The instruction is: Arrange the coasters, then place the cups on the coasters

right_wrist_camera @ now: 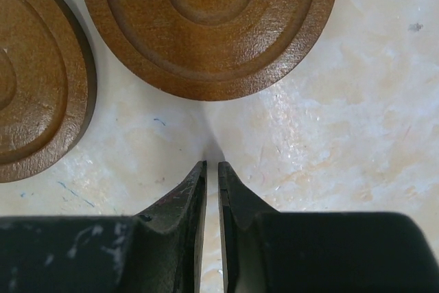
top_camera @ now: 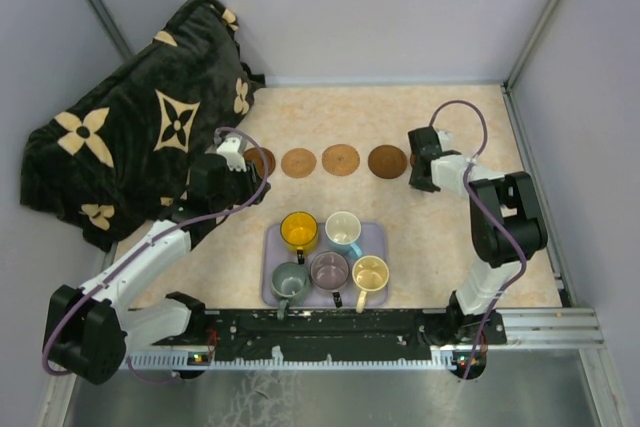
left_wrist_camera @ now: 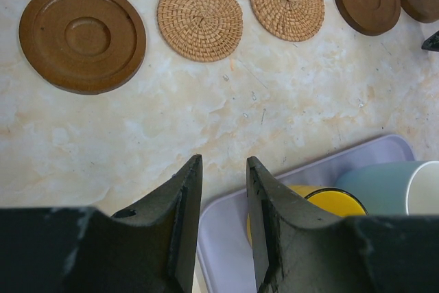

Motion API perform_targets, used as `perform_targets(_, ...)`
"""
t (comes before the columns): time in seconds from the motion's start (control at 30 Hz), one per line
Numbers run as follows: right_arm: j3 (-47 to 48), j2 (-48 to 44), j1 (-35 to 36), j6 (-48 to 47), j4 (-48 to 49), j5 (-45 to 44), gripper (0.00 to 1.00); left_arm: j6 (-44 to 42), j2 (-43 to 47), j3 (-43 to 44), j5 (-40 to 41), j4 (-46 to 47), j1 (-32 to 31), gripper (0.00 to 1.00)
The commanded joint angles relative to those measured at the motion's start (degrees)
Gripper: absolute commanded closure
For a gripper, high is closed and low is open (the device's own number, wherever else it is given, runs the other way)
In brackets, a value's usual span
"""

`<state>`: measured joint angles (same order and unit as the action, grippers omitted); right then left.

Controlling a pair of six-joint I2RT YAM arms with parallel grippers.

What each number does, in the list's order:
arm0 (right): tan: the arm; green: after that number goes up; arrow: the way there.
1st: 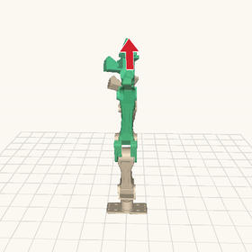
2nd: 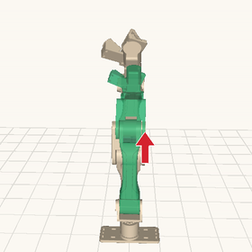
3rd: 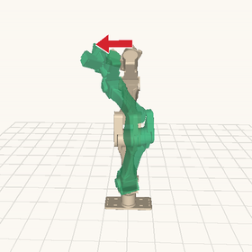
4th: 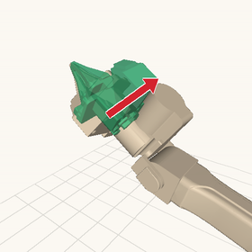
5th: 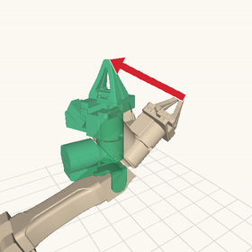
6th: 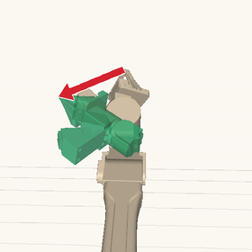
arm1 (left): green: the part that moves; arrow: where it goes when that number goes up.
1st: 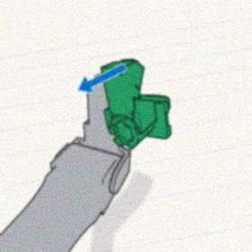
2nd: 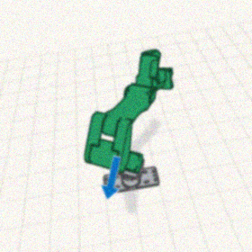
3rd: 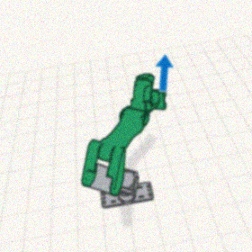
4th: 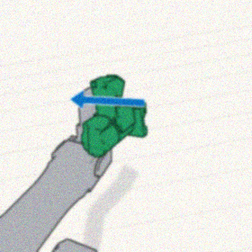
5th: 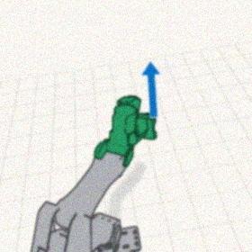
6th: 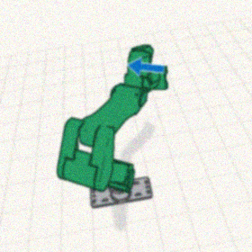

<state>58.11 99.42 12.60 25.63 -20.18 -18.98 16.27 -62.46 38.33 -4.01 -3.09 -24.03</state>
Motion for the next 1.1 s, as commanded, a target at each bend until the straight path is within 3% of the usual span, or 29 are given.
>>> perform_targets(0.0,0.4,0.9,-1.2,0.9,2.6,0.9,0.87,0.5,0.9,-0.2,0.4,-0.4,-0.4,0.61)
perform_targets(1.07,4.5,6.4,-5.8,1.2,4.1,0.8,0.89,0.6,-0.6,-1.5,0.1,-0.3,-0.4,0.61)
